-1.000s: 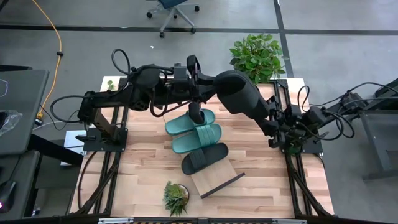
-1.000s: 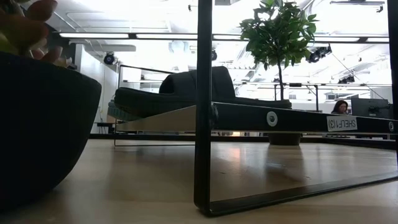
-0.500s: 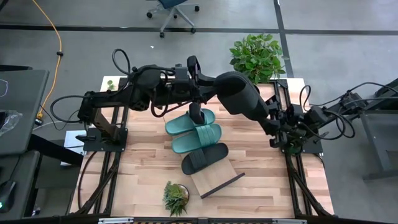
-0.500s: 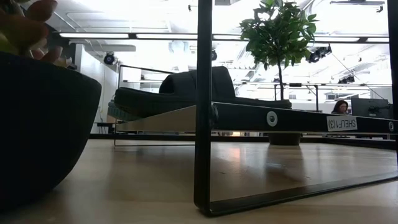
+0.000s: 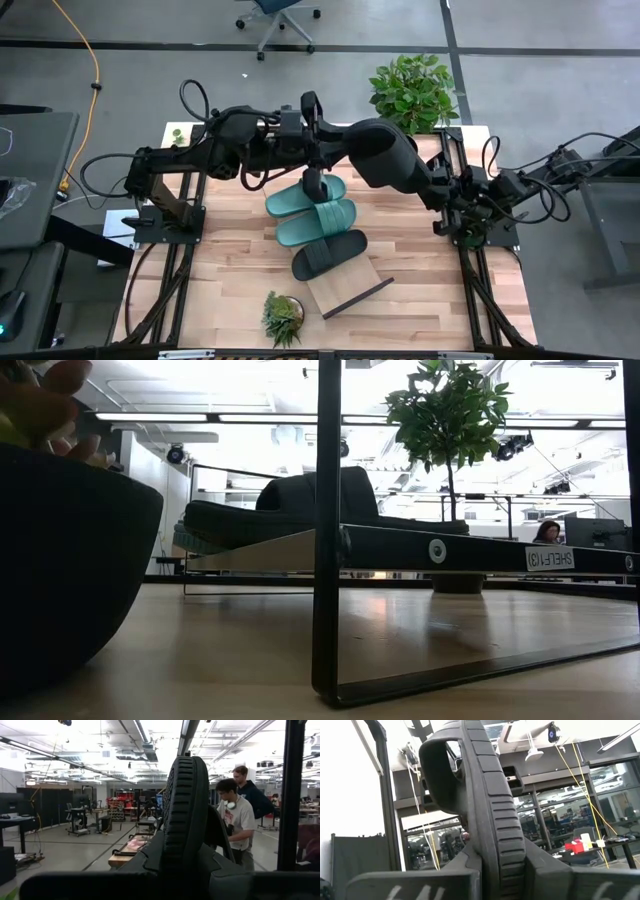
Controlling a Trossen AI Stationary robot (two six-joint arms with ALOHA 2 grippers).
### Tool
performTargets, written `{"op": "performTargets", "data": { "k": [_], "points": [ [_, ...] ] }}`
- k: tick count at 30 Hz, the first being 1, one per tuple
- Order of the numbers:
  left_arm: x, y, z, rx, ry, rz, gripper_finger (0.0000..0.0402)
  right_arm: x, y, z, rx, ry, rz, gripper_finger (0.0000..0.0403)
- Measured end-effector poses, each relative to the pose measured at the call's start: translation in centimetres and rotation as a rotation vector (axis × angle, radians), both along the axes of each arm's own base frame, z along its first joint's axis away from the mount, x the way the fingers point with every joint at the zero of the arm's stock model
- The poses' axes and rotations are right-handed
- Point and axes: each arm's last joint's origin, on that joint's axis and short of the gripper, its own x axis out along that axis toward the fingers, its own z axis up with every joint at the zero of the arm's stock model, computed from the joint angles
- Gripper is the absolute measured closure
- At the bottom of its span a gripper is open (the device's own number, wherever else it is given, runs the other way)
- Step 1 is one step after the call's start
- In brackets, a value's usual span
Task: Pick and place slides into the shelf
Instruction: Put the black slide on the shelf
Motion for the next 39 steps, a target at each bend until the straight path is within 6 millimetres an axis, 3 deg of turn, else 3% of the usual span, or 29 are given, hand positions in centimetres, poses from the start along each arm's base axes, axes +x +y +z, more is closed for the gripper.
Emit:
{"op": "performTargets", "data": {
  "k": [7, 14, 19, 27, 32, 39],
  "points": [
    [0.0, 0.0, -0.1, 0.016, 0.017, -0.019, 0.0312, -0.7, -0.2, 0.4, -0.001, -0.027, -0.008, 0.0364],
    [0.1, 0.6, -1.3, 0.033, 0.166, 0.055, 0.0248, -3.4, -0.6, 1.3, -0.032, -0.014, -0.133, 0.0364],
    [0.5, 0.8, -2.9, 0.039, 0.306, 0.016, 0.0222, -6.0, -1.3, 1.3, 0.072, 0.082, -0.121, 0.0364],
    [-1.1, 0.6, -3.5, 0.031, 0.464, 0.005, 0.0244, -9.1, -2.9, -0.3, 0.233, 0.216, -0.007, 0.0364],
    [-2.8, 0.5, -3.2, 0.029, 0.517, -0.017, 0.0272, -10.2, -3.7, -1.5, 0.306, 0.282, 0.034, 0.0364],
    [-5.4, 0.0, -2.3, 0.028, 0.560, -0.037, 0.0307, -11.0, -4.2, -4.4, 0.581, 0.410, 0.203, 0.0364]
  ]
}}
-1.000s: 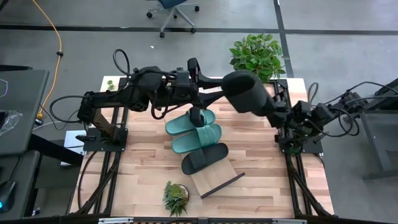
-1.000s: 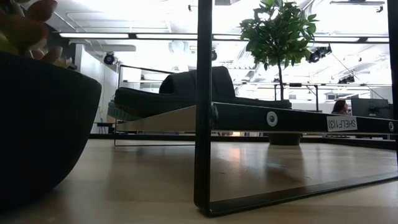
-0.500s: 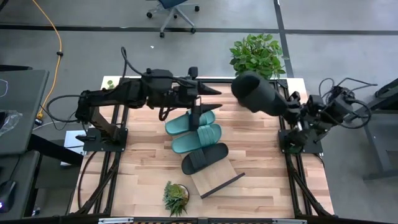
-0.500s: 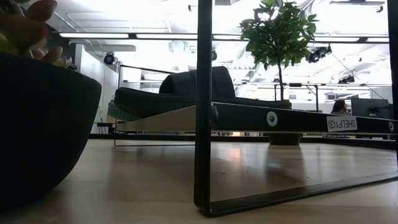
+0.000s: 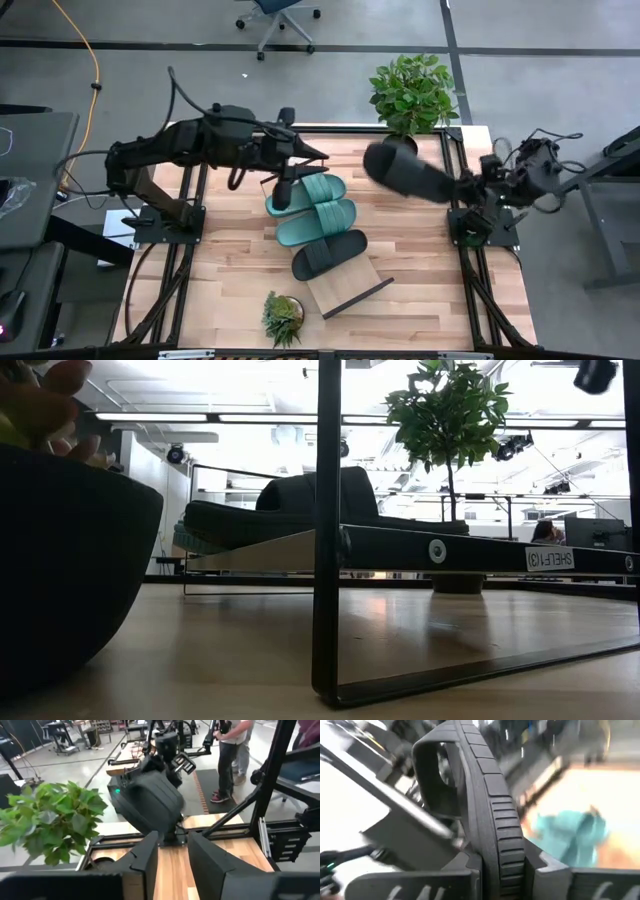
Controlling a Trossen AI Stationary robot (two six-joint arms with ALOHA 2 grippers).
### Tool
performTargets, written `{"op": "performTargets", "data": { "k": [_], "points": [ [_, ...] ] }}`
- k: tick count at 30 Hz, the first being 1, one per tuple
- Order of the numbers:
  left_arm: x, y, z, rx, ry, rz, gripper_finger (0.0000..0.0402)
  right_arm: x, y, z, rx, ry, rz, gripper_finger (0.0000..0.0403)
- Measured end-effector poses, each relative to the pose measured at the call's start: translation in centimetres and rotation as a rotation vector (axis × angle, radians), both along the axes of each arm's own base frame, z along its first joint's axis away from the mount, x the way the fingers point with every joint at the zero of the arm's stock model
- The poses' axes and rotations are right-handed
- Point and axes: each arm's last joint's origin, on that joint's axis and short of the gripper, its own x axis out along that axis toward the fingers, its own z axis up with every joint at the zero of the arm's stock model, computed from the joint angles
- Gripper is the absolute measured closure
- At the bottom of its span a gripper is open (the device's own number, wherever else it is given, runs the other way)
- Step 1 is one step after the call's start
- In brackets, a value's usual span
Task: Pick and place slides into the shelf
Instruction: Put the black slide on the shelf
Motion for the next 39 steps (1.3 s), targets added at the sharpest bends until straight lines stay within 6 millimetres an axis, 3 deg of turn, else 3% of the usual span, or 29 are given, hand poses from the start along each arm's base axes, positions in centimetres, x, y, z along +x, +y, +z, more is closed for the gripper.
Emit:
{"op": "performTargets", "data": {
  "k": [8, 17, 23, 31, 39],
  "points": [
    [-1.1, -0.5, 0.2, -0.008, 0.027, -0.038, 0.0331, 0.0, 0.6, -3.4, 0.310, 0.275, 0.169, 0.0364],
    [-1.3, -0.5, -0.3, -0.014, 0.079, -0.045, 0.0339, 0.0, 1.1, -4.4, 0.447, 0.410, 0.226, 0.0364],
    [-1.4, -0.6, -0.8, -0.019, 0.132, -0.053, 0.0339, 0.9, 2.4, -6.2, 0.521, 0.510, 0.287, 0.0364],
    [-1.6, -0.6, -1.1, -0.025, 0.174, -0.064, 0.0339, 2.9, 3.4, -9.2, 0.566, 0.477, 0.333, 0.0364],
    [-1.6, -0.6, -1.1, -0.026, 0.174, -0.063, 0.0339, 4.3, 2.1, -8.6, 0.534, 0.390, 0.353, 0.0364]
  ]
}}
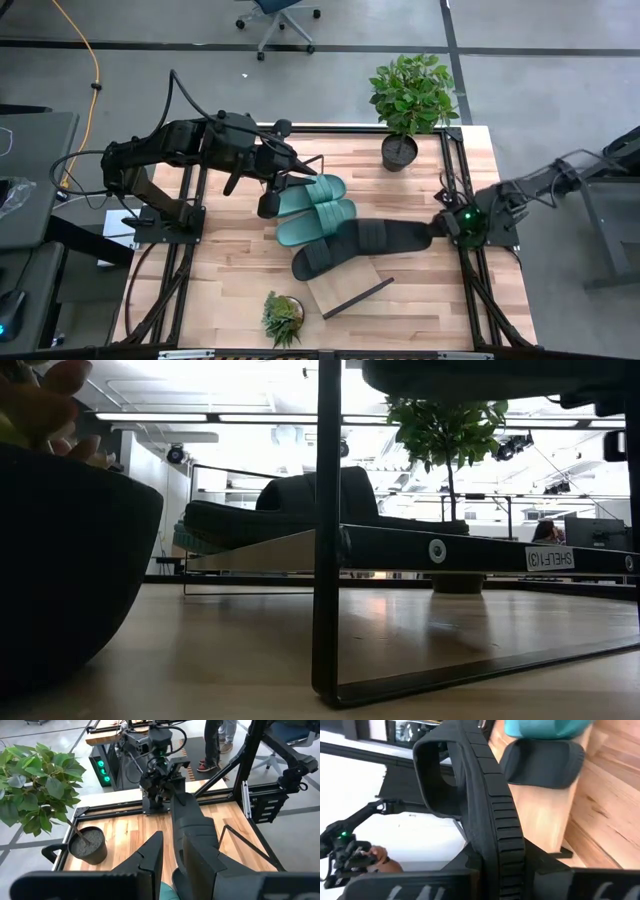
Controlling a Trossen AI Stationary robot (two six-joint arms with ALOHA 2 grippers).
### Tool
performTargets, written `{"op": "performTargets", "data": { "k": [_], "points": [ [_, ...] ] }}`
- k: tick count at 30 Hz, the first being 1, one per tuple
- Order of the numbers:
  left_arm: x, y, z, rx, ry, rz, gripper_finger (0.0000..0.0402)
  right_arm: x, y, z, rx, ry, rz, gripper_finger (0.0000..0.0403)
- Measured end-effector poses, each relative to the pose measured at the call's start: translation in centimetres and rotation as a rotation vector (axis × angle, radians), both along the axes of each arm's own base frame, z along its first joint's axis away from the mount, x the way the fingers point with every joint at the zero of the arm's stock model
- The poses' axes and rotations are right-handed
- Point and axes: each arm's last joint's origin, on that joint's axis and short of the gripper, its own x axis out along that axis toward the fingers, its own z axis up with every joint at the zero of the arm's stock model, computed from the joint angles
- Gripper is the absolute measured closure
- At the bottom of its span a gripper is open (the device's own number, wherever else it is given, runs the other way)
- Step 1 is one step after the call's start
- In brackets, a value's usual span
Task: Pick and place slides into the shelf
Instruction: Put the black slide on the shelf
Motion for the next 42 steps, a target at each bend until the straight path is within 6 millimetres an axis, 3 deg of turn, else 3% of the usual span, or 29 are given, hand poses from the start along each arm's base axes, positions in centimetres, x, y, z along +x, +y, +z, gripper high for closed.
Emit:
{"op": "performTargets", "data": {
  "k": [12, 25, 42],
  "points": [
    [0.0, 0.0, -0.1, 0.000, 0.011, 0.000, 0.0339, 2.2, -2.6, -0.1, 0.005, -0.011, 0.186, 0.0364],
    [-0.1, 0.0, -0.3, -0.009, 0.034, 0.004, 0.0339, 3.8, -6.3, -1.5, 0.068, 0.002, 0.344, 0.0364],
    [-0.2, 0.0, -0.5, -0.010, 0.051, 0.006, 0.0339, 5.5, -5.3, -3.1, 0.071, 0.121, 0.415, 0.0364]
  ]
}}
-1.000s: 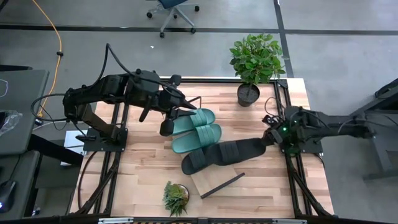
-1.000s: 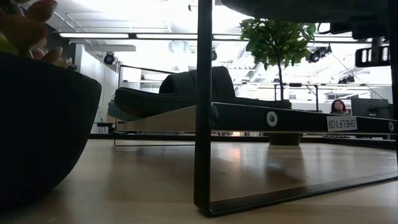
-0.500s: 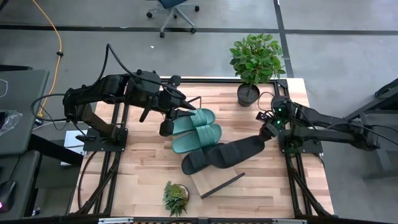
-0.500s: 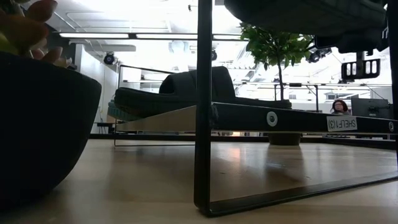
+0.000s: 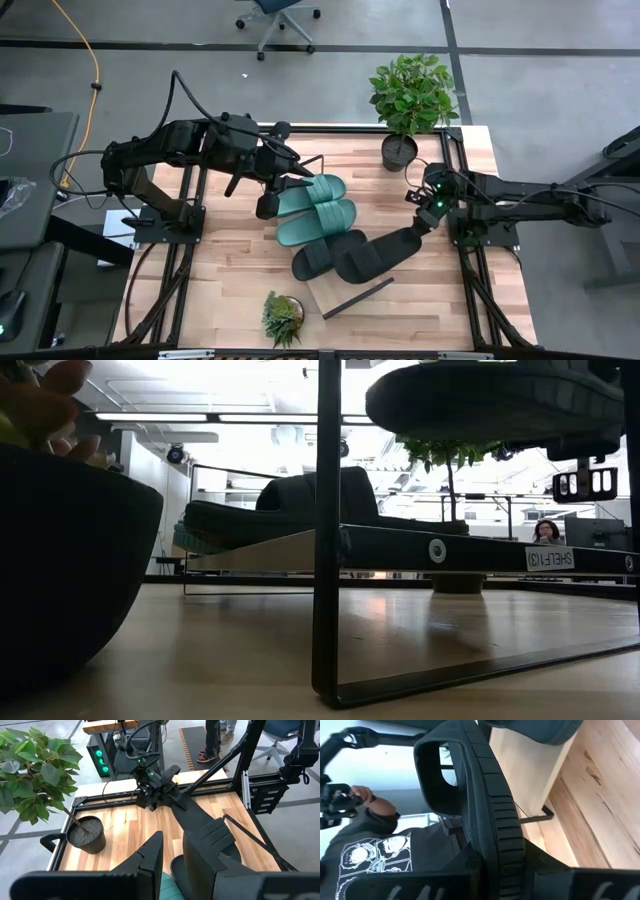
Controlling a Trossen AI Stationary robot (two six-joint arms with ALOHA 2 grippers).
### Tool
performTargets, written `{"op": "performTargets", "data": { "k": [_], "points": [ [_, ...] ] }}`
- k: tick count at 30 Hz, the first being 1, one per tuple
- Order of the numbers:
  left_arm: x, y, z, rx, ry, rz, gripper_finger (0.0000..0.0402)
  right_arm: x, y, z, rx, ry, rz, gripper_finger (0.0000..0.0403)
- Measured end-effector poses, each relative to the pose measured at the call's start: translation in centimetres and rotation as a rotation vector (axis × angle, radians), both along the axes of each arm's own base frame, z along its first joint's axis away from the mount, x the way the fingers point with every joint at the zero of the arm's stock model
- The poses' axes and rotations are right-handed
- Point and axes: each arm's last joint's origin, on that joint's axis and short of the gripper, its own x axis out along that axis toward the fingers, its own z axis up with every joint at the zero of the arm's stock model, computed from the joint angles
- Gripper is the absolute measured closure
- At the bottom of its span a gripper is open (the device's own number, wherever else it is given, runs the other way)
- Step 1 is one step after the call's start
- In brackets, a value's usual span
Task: Pick and place slides into the shelf
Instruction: Put the black slide on the shelf
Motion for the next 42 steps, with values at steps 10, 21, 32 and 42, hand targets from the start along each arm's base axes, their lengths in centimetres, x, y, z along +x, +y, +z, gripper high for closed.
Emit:
{"op": "performTargets", "data": {
  "k": [10, 21, 32, 42],
  "points": [
    [0.0, 0.0, 0.0, 0.001, 0.000, 0.002, 0.0339, 1.3, 0.0, -0.9, -0.010, 0.026, 0.017, 0.0364],
    [0.0, 0.0, 0.0, -0.005, 0.000, 0.005, 0.0339, 3.0, 1.7, -1.8, -0.023, 0.090, 0.040, 0.0364],
    [0.0, 0.0, 0.0, 0.002, 0.001, 0.001, 0.0339, 4.9, 3.6, -2.2, -0.021, 0.077, 0.011, 0.0364],
    [0.0, 0.0, 0.0, 0.001, 0.002, -0.007, 0.0339, 6.7, 5.5, -3.3, -0.016, 0.083, -0.021, 0.0364]
  ]
}}
